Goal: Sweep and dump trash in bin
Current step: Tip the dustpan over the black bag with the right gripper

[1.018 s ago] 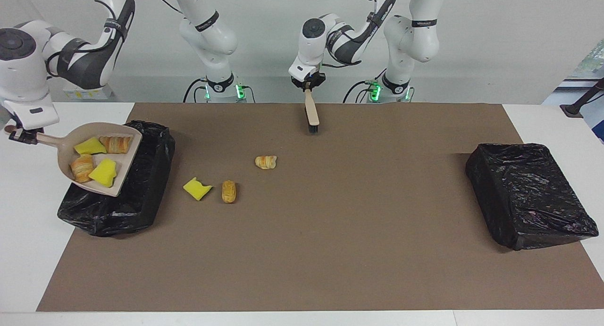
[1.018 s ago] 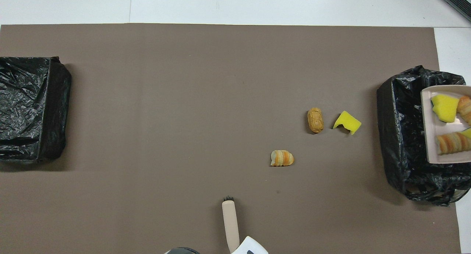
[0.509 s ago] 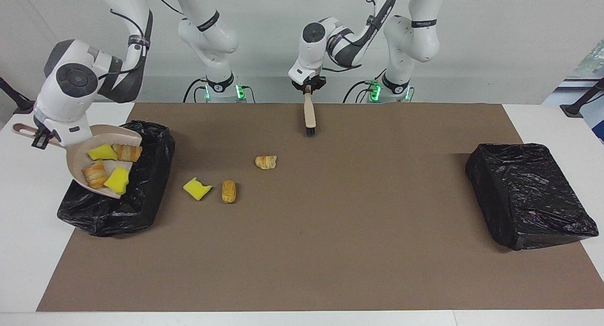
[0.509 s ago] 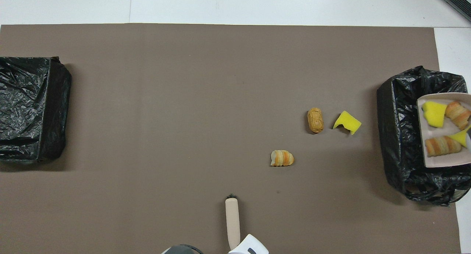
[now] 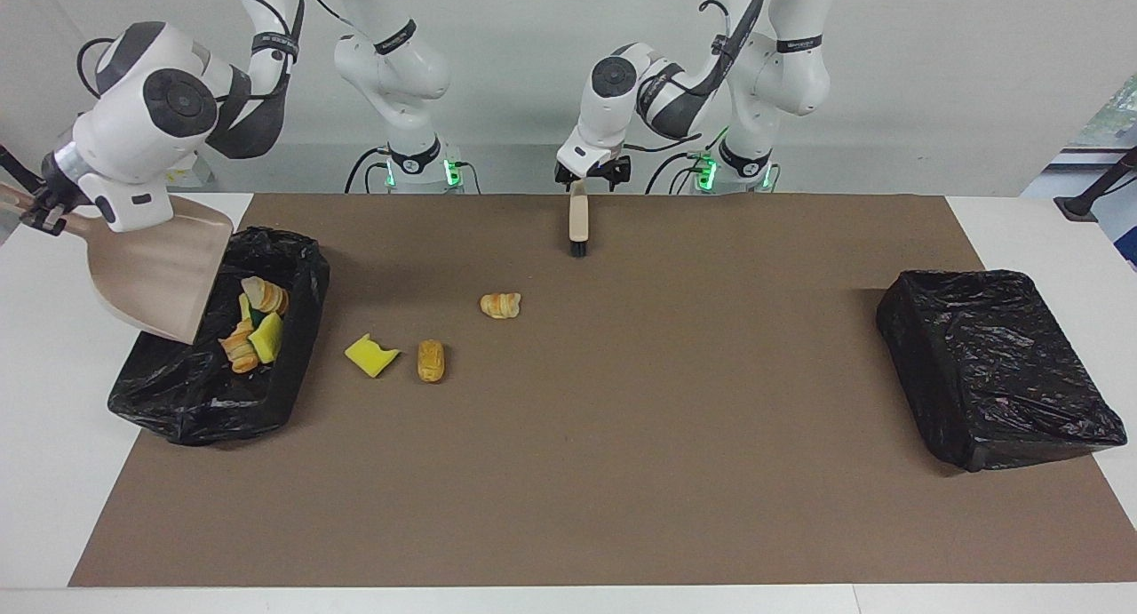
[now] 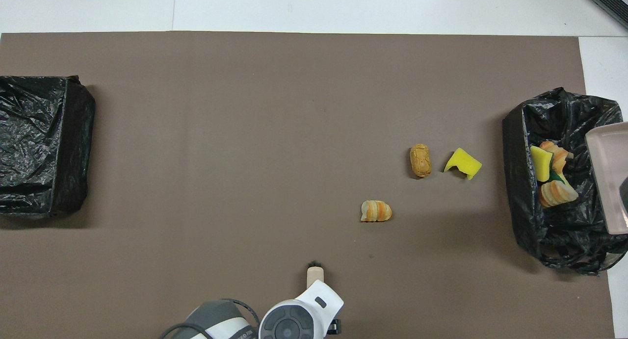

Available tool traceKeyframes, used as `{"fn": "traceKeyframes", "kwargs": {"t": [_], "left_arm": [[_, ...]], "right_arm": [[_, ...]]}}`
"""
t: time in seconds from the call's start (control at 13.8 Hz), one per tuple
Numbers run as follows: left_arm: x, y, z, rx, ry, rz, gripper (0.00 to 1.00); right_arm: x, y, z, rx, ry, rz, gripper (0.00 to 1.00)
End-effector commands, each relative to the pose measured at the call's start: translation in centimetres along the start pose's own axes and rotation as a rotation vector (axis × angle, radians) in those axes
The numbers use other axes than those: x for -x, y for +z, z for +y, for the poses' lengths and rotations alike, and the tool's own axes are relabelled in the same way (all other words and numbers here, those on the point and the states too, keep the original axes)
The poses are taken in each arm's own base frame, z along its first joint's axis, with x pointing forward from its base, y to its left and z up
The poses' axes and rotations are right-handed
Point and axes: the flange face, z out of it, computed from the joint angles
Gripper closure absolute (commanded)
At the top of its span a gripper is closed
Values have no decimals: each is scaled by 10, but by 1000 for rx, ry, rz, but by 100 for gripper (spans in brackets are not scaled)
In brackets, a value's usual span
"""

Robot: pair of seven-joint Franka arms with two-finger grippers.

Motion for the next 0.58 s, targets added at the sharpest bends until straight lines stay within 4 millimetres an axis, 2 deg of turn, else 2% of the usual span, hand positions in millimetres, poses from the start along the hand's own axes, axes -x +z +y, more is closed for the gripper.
{"fn": "traceKeyframes", "kwargs": {"t": [0.0,0.15,0.22,0.36,0.51], "left_arm": [[-25,-42,-16,-29,35,34,0],[-48,-70,-39,-74,50,73,0],[-67,-88,-54,-75,48,107,0],[-93,-109,-85,-100,84,125,0],[-119,-141,-120,-101,87,132,0]], "right_arm": [[9,-3,-8,5,23,54,100],[-1,1,-9,6,70,193,100],[-5,1,-8,3,97,246,100],[-16,-3,-6,5,143,352,100],[-32,-15,-2,3,212,461,100]]}}
